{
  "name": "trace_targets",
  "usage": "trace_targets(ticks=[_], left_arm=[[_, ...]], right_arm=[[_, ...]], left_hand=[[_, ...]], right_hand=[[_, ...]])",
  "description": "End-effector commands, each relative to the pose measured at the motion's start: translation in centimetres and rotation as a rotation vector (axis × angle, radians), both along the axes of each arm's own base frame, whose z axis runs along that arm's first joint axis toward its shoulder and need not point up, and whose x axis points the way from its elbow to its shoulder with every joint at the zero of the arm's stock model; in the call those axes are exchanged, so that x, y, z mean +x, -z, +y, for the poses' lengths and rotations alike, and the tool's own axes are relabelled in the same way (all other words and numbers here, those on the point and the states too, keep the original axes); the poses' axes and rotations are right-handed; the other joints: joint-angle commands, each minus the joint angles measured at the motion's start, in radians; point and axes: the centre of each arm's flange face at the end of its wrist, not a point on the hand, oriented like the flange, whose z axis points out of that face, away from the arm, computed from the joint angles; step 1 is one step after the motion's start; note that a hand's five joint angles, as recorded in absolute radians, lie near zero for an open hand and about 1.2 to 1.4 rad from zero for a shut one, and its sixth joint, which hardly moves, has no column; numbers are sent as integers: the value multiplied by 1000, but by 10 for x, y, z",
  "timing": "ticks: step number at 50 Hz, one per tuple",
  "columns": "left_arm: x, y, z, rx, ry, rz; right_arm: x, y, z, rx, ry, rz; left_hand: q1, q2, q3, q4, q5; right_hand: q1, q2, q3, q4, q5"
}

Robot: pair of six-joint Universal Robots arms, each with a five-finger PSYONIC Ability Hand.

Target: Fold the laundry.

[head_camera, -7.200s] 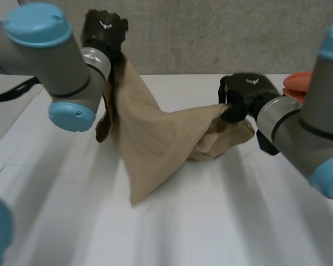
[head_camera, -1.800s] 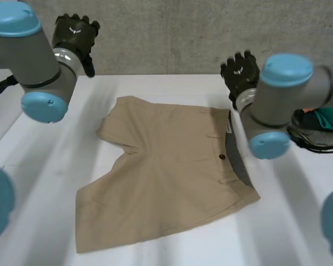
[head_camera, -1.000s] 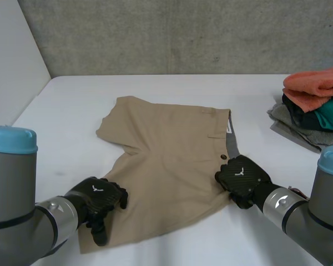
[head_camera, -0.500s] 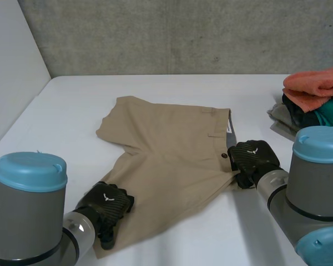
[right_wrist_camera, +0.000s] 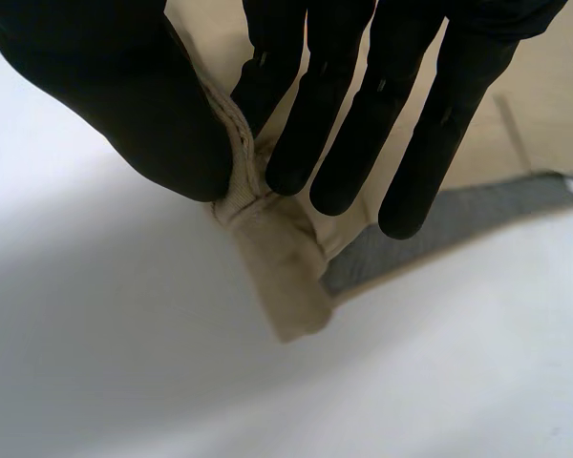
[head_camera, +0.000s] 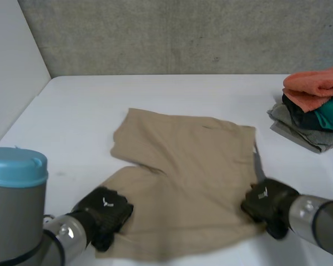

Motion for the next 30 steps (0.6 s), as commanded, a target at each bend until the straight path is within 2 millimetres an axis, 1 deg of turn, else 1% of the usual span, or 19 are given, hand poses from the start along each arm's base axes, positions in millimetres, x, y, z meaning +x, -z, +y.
trace_targets(ticks=[1, 3, 4, 5, 7, 8, 11, 12, 15, 16, 19, 20, 22, 23, 24, 27, 28, 29, 30], left_arm=[[3, -14, -1, 54, 104, -94], [1, -17, -20, 3, 81, -84], [-4, -21, -40, -58, 58, -68], [-7, -24, -51, -96, 45, -55], [-15, -30, -70, -166, 28, -30], [-23, -37, -89, -238, 11, -2], [-37, -48, -119, -350, -14, 52], [-47, -55, -138, -421, -25, 90], [-65, -64, -163, -517, -30, 144], [-78, -69, -177, -572, -33, 186], [-95, -78, -197, -641, -42, 246], [-107, -79, -207, -672, -51, 276], [-117, -80, -217, -706, -68, 298], [-121, -78, -222, -721, -81, 303], [-126, -75, -233, -755, -111, 311], [-134, -67, -246, -794, -136, 323], [-138, -63, -252, -813, -141, 338], [-140, -61, -254, -820, -139, 346], [-142, -59, -256, -828, -135, 351]], right_arm=[[-2, -2, -14, -28, -56, 22], [3, -1, -24, -68, -24, -19], [5, 0, -29, -83, -7, -40], [11, 0, -38, -117, 17, -82], [16, -1, -48, -156, 42, -122], [21, -2, -58, -201, 58, -156], [28, -3, -75, -276, 85, -200], [32, -4, -90, -334, 111, -228], [37, -5, -113, -442, 148, -258], [40, -5, -126, -497, 162, -275], [47, -1, -147, -583, 170, -301], [52, 2, -160, -640, 168, -319], [57, 6, -172, -696, 157, -335], [59, 8, -179, -727, 157, -341], [64, 10, -190, -784, 150, -354], [70, 15, -206, -860, 142, -372], [74, 20, -217, -904, 137, -381], [77, 23, -222, -925, 133, -385], [80, 27, -226, -940, 129, -386]], left_hand=[[228, 202, 213, 201, 227], [228, 202, 213, 201, 227], [228, 202, 213, 201, 227], [228, 202, 213, 201, 227], [228, 202, 213, 201, 227], [228, 202, 213, 201, 227], [228, 202, 213, 201, 227], [228, 202, 213, 201, 227], [228, 202, 213, 201, 227], [228, 202, 213, 201, 227], [228, 202, 213, 201, 227], [228, 202, 213, 201, 227], [228, 202, 213, 201, 227], [228, 202, 213, 201, 227], [228, 202, 213, 201, 227], [228, 202, 213, 201, 227], [228, 202, 213, 201, 227], [228, 202, 213, 201, 227], [158, 132, 143, 132, 158]], right_hand=[[284, 216, 210, 203, 210], [284, 216, 210, 203, 210], [284, 216, 210, 203, 210], [284, 216, 210, 203, 210], [284, 216, 210, 203, 210], [284, 216, 210, 203, 210], [284, 216, 210, 203, 210], [284, 216, 210, 203, 210], [284, 216, 210, 203, 210], [284, 216, 210, 203, 210], [284, 216, 210, 203, 210], [284, 216, 210, 203, 210], [284, 216, 210, 203, 210], [284, 216, 210, 203, 210], [284, 216, 210, 203, 210], [284, 216, 210, 203, 210], [284, 216, 210, 203, 210], [121, 53, 47, 40, 47], [-325, -393, -399, -407, -399]])
